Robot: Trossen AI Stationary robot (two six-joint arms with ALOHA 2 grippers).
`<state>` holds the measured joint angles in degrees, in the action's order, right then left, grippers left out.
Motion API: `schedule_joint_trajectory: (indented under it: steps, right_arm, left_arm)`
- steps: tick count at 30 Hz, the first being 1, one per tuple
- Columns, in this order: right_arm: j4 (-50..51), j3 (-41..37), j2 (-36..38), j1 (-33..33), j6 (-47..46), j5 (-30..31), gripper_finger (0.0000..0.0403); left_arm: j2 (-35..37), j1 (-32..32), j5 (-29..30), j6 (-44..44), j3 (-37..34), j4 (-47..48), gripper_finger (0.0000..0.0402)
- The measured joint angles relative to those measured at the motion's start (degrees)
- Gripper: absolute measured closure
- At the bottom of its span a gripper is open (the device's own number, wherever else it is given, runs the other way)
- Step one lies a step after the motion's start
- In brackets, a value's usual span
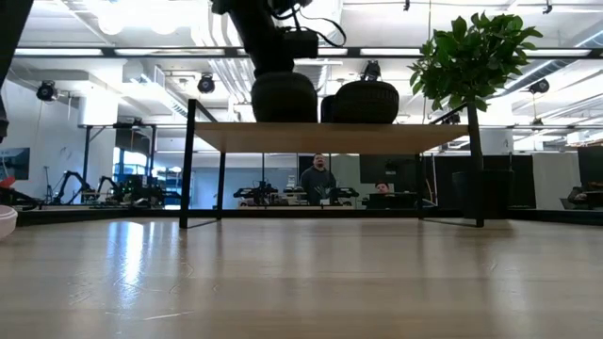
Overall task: Pick and place slides into the shelf
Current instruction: Put the black slide on the shelf
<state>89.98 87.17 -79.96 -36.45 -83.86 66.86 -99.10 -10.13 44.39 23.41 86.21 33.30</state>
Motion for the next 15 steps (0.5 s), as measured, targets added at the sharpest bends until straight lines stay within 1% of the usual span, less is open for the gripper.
schedule_joint_trajectory:
  steps: [3, 5, 11, 15]
  right_arm:
    - [0.0, -0.1, 0.0, 0.0, -0.1, -1.2, 0.0204]
    - [0.0, -0.1, 0.0, 0.0, -0.1, -1.7, 0.0204]
    - [0.0, -0.1, 0.0, 0.0, -0.1, -1.7, 0.0204]
    - [0.0, -0.1, 0.0, 0.0, -0.1, -2.1, 0.0204]
  left_arm:
    - [-0.2, -0.1, -0.1, 0.1, -0.5, 0.3, 0.039]
    - [-0.2, -0.2, -0.1, -0.2, -0.5, -0.3, 0.0376]
    - [-0.2, -0.6, -0.6, -0.9, -0.6, 0.0, 0.0313]
    - [-0.2, -0.1, -3.3, -3.5, -1.4, 0.1, 0.0276]
